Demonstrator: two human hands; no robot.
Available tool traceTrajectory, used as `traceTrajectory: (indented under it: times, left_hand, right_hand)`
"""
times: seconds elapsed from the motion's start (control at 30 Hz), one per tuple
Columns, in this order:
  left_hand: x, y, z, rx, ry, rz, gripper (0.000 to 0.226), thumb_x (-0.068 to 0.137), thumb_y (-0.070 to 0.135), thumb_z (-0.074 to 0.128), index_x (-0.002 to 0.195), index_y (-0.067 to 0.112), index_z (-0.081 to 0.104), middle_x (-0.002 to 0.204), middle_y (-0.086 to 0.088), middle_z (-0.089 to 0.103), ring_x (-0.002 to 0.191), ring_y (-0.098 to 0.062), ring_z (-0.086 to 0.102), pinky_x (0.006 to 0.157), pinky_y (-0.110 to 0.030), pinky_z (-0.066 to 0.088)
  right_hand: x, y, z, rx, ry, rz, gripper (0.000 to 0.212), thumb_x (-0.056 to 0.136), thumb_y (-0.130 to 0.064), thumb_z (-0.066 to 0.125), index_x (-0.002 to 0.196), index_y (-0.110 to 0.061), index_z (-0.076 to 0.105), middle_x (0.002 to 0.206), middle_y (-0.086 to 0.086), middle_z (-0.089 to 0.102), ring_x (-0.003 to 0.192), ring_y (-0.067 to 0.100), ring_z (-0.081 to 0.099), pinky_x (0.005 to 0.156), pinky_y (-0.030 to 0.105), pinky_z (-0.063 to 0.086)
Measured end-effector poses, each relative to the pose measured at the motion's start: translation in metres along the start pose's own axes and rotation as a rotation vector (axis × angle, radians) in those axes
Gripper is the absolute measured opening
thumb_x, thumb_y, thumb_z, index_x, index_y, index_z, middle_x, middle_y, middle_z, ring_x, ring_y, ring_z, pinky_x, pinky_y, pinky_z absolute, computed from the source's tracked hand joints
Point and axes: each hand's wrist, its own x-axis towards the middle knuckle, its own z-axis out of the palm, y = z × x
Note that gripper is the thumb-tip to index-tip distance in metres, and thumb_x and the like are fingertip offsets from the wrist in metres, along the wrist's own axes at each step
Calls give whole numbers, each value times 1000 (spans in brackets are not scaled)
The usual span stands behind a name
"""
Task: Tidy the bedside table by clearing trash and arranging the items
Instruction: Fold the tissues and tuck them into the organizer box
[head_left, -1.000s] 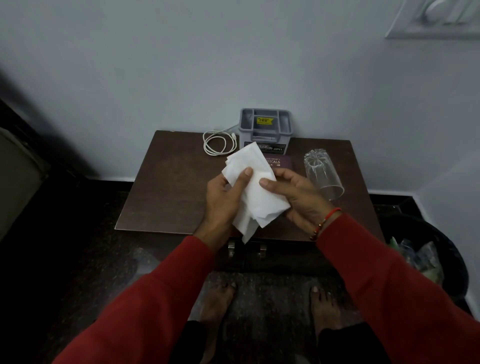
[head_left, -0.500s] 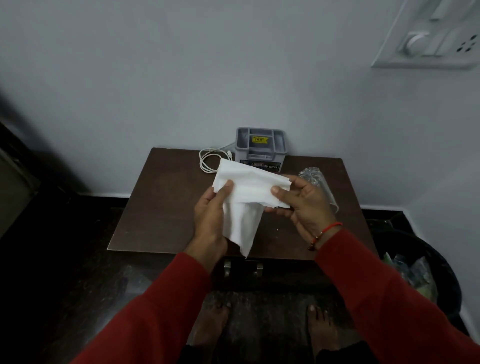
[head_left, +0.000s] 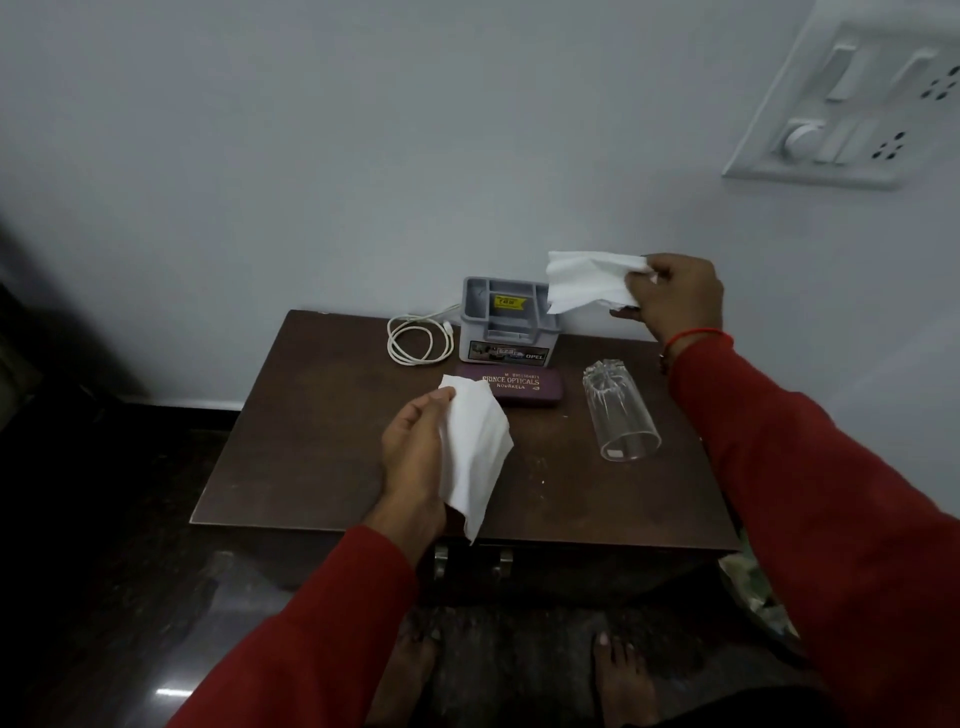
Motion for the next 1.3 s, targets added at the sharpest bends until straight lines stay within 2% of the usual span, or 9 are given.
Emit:
traceTrajectory:
  times: [0.17, 0.3, 0.4, 0.53, 0.7, 0.77, 0.93, 1.07, 1.3]
  left_hand:
    - [1, 2, -2, 9, 7, -15, 9, 90, 24, 72, 96, 20, 76, 97, 12, 69, 94, -11, 58, 87, -32, 50]
    - [2, 4, -4, 37, 14, -17, 9, 89, 26, 73, 95, 20, 77, 97, 11, 70, 94, -11, 59, 90, -34, 51]
    - [2, 5, -4, 60, 11, -13, 9, 89, 27, 73, 94, 21, 77, 101, 9, 71, 97, -11, 60, 80, -29, 50]
    - [-1, 5, -2, 78, -5, -9, 10, 90, 26, 73, 96, 20, 77, 99, 11, 70, 94, -8, 58, 74, -25, 47]
    - [-3, 8, -2, 102, -24, -35, 9, 89, 28, 73, 93, 21, 77, 100, 12, 69, 94, -9, 57, 73, -27, 46]
    - [-3, 9, -2, 106, -29, -37, 7, 89, 28, 73, 92, 22, 76, 100, 12, 68, 94, -9, 56, 72, -27, 46]
    - [-3, 9, -3, 123, -39, -31, 10, 89, 29, 74, 95, 22, 78, 104, 13, 68, 97, -10, 57, 78, -30, 48]
    - [-4, 9, -3, 154, -48, -17, 7, 89, 30, 73, 89, 25, 77, 107, 13, 68, 98, -7, 55, 79, -29, 46]
    - [-3, 8, -3, 168, -60, -21, 7, 88, 32, 74, 90, 27, 77, 107, 11, 68, 97, -9, 57, 72, -28, 45]
  right_hand:
    - [8, 15, 21, -185, -5, -37, 23, 86, 0, 62, 107, 0, 72, 104, 14, 69, 81, 29, 71, 56, 34, 62]
    - [13, 18, 28, -446, -33, -134, 29, 84, -13, 54, 104, -6, 73, 102, 16, 72, 94, 39, 67, 77, 47, 60]
    - [24, 18, 32, -537, -76, -150, 39, 77, -24, 46, 102, -9, 71, 99, 18, 69, 89, 41, 67, 76, 48, 59]
    - [26, 2, 41, -631, -146, -130, 32, 81, -17, 54, 106, -4, 68, 112, 28, 60, 85, 46, 66, 78, 51, 58]
    - [31, -8, 52, -655, -168, -120, 27, 84, -17, 55, 89, 7, 66, 90, 29, 67, 78, 42, 67, 71, 38, 57]
    - [33, -9, 53, -665, -157, -130, 28, 85, -20, 56, 89, 6, 65, 93, 28, 66, 74, 37, 62, 65, 29, 47]
    - [31, -7, 53, -713, -141, -152, 27, 84, -28, 48, 74, -4, 49, 100, 27, 56, 77, 30, 45, 70, 32, 41]
    - [35, -3, 58, -767, -132, -171, 30, 86, -21, 53, 100, 3, 61, 113, 28, 59, 97, 42, 60, 78, 36, 47]
    - [37, -7, 71, -866, -253, -145, 35, 89, -14, 55, 121, 0, 58, 128, 30, 49, 109, 45, 57, 94, 41, 49]
